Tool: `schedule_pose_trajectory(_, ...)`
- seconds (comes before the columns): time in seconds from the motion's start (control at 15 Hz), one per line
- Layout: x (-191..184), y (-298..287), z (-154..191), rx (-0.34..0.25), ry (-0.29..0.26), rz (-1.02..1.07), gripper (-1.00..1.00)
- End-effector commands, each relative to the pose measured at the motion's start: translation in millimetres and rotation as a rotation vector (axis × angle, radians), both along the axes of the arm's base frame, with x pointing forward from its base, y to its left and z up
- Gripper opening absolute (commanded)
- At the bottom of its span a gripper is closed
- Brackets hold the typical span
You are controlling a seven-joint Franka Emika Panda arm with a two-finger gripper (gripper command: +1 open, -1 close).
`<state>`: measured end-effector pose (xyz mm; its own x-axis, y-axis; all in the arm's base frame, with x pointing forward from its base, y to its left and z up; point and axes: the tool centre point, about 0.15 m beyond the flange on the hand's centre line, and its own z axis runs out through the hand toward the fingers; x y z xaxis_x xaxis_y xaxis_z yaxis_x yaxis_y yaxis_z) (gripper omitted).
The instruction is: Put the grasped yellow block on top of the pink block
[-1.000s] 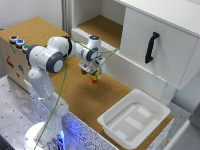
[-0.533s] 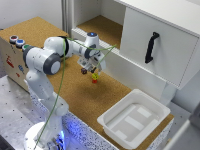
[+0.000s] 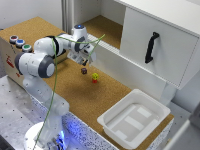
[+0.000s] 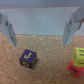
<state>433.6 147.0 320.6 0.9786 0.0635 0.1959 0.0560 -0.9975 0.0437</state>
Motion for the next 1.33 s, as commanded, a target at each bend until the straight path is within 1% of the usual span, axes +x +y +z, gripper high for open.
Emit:
schedule_pose_trajectory(0.0, 32, 23, -39, -0.013, 0.052, -0.035, -1.0)
schedule_pose_trajectory(0.13, 34, 21, -43, -0.017, 0.056, -0.051, -1.0)
schedule_pose_trajectory(0.2, 36, 19, -45, 0.003, 0.06, -0.057, -1.0)
schedule_pose_trajectory(0.4, 44, 17, -48, -0.006, 0.073, -0.043, -1.0)
schedule_pose_trajectory(0.6, 50, 9, -54, 0.007, 0.094, -0.058, -1.0)
schedule_pose_trajectory(0.73, 53, 2, -53, 0.012, 0.076, -0.06, -1.0)
schedule_pose_trajectory(0.8, 54, -4, -53, 0.032, 0.076, -0.067, -1.0)
schedule_pose_trajectory(0.87, 56, -10, -54, 0.037, 0.078, -0.073, -1.0)
schedule_pose_trajectory(0.93, 58, -14, -56, 0.02, 0.09, -0.061, -1.0)
schedule_pose_trajectory(1.07, 58, -25, -57, 0.017, 0.091, -0.063, -1.0)
schedule_pose_trajectory(1.27, 52, -49, -61, 0.012, 0.115, -0.082, -1.0)
